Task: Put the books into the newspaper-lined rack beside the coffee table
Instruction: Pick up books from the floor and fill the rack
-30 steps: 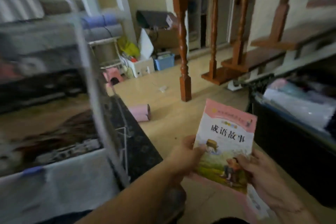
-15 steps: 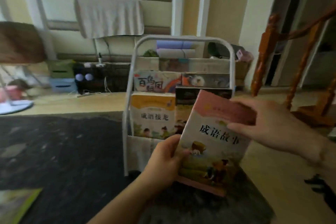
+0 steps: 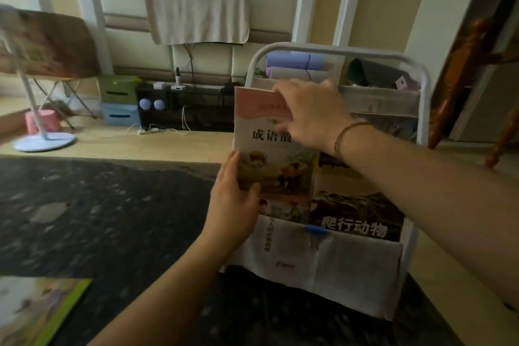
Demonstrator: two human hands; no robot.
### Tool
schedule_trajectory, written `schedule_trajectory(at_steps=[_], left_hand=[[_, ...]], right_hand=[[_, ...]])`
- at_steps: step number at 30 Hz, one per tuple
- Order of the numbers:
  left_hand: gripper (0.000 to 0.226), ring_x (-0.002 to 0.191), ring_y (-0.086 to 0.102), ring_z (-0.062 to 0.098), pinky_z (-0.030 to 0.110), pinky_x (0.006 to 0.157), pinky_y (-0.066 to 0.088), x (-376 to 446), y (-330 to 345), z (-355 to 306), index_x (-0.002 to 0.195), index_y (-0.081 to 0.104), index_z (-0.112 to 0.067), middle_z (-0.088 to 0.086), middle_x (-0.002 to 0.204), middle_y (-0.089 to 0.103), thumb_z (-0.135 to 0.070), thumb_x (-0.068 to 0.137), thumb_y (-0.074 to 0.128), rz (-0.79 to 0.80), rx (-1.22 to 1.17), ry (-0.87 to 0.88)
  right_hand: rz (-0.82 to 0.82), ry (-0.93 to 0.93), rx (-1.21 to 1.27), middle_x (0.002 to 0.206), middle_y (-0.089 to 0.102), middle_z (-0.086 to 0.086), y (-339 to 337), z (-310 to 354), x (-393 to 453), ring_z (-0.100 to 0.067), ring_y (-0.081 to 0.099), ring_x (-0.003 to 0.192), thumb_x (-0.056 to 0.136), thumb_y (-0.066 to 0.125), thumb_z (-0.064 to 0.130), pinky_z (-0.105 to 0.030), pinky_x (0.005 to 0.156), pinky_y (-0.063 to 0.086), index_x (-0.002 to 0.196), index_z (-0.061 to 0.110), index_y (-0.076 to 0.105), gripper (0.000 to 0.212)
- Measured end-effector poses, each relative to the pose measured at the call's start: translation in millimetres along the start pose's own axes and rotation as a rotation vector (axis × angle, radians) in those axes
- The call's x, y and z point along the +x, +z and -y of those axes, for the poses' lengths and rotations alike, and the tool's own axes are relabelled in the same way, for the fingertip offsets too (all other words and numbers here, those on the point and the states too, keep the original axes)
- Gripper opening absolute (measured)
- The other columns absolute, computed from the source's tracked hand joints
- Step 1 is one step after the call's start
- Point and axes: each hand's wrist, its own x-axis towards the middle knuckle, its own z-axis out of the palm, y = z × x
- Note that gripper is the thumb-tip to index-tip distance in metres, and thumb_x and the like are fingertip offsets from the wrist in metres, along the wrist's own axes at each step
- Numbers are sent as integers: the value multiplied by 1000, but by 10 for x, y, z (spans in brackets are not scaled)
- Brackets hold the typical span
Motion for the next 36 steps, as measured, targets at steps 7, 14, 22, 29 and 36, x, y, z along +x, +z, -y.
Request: schedule_trajectory(at_steps=[7, 14, 22, 29, 36], left_hand=[[71, 148, 18, 12, 38, 118, 30, -42, 153, 306, 155, 13, -30, -15, 163, 2, -25, 98, 54, 176, 278, -29], [65, 149, 17, 22, 43, 119, 27, -175, 293, 480, 156, 12, -21, 0, 164, 5, -35, 100, 43, 244, 512, -50], [63, 148, 17, 26, 45, 118, 28, -197, 346, 563, 154, 19, -17, 5, 162, 10, -42, 100, 41, 276, 657, -49], [57, 149, 13, 12, 37, 118, 31, -347, 105, 590, 151, 30, -31, -14, 163, -3, -39, 98, 51, 333, 503, 39], [49, 140, 37, 8, 26, 113, 34, -595, -1173, 1051, 136, 54, -30, -12, 154, 35, -48, 91, 47, 375, 724, 164]], right_hand=[[-8, -31, -182, 117, 59, 0, 395, -27, -214, -24, 57, 104, 84, 65, 50, -42, 91, 38, 126, 21, 46, 54], [70, -6, -280, 127, 55, -3, 652, 94, -420, -28, 52, 116, 84, 62, 54, -49, 98, 34, 134, 18, 42, 65], [138, 11, -389, 138, 45, -6, 723, 143, -498, -33, 49, 119, 87, 57, 55, -65, 109, 15, 144, 17, 30, 74], [174, 46, -450, 138, 42, -9, 728, 265, -469, -36, 46, 122, 92, 54, 45, -70, 110, 5, 150, 11, 19, 76], [-5, -79, -213, 141, 39, -13, 689, 915, -538, -40, 35, 130, 81, 65, 37, -67, 107, 22, 145, 14, 35, 75]])
